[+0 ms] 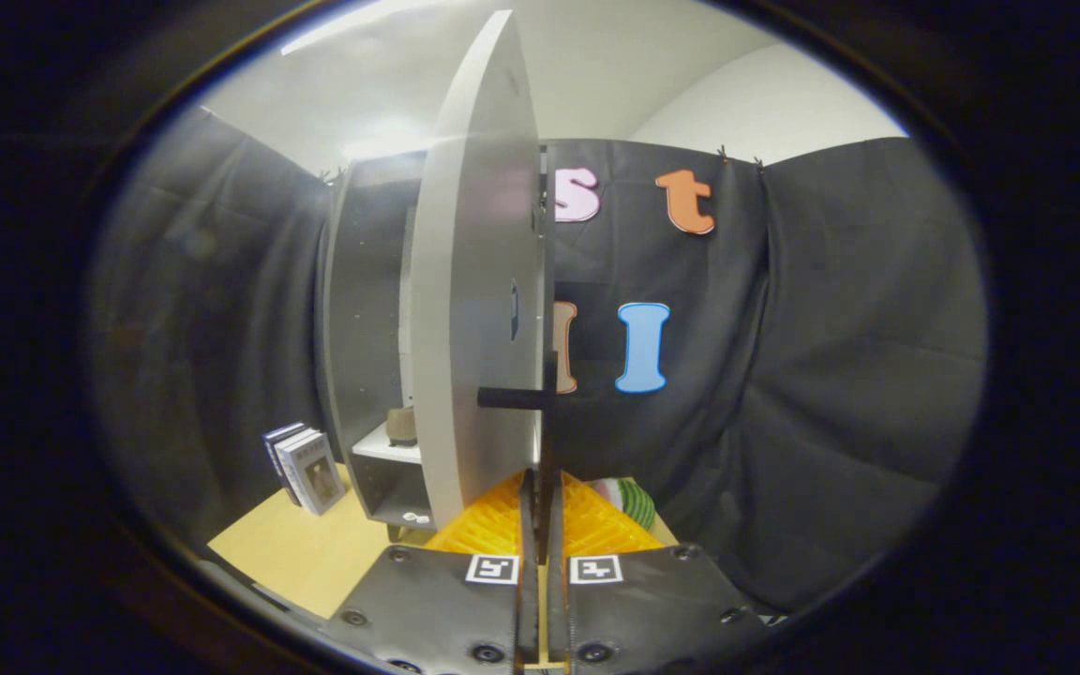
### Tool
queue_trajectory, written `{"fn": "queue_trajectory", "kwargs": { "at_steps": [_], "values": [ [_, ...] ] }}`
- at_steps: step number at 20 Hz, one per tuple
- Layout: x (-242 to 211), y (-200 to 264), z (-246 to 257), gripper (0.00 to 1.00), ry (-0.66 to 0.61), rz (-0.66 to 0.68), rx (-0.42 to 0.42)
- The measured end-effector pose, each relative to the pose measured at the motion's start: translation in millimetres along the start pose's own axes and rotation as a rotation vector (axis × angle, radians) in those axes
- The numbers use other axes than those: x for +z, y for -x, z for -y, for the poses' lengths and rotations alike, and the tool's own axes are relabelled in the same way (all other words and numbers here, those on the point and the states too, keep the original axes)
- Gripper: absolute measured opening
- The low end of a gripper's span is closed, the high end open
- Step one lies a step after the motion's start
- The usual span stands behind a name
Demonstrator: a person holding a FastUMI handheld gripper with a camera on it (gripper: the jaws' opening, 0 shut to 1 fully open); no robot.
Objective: Open the shoe cabinet door, grab the shoes and put them into the shoe cabinet, then close the shoe cabinet door.
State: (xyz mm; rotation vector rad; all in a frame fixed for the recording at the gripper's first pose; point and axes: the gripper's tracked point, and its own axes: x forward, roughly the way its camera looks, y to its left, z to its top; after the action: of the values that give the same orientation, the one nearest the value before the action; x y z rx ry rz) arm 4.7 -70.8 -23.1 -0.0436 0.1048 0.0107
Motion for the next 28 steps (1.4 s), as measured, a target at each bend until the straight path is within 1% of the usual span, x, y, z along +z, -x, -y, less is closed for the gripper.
{"fn": "queue_trajectory", "kwargs": {
  "at_steps": [7, 10, 16, 20, 23, 26, 28],
  "values": [
    [0, 0, 15, 0.03, -0.026, -0.002, -0.053],
    [2, 1, 11, 0.02, -0.031, 0.007, -0.029],
    [7, 1, 12, 0.03, -0.030, 0.034, -0.021],
    [13, 4, 21, 0.03, -0.009, 0.068, -0.065],
    [19, 6, 28, 0.03, 0.004, 0.099, -0.132],
    [23, 11, 25, 0.03, -0.001, 0.127, -0.171],
    [21, 13, 21, 0.03, -0.006, 0.123, -0.191]
  ]
}}
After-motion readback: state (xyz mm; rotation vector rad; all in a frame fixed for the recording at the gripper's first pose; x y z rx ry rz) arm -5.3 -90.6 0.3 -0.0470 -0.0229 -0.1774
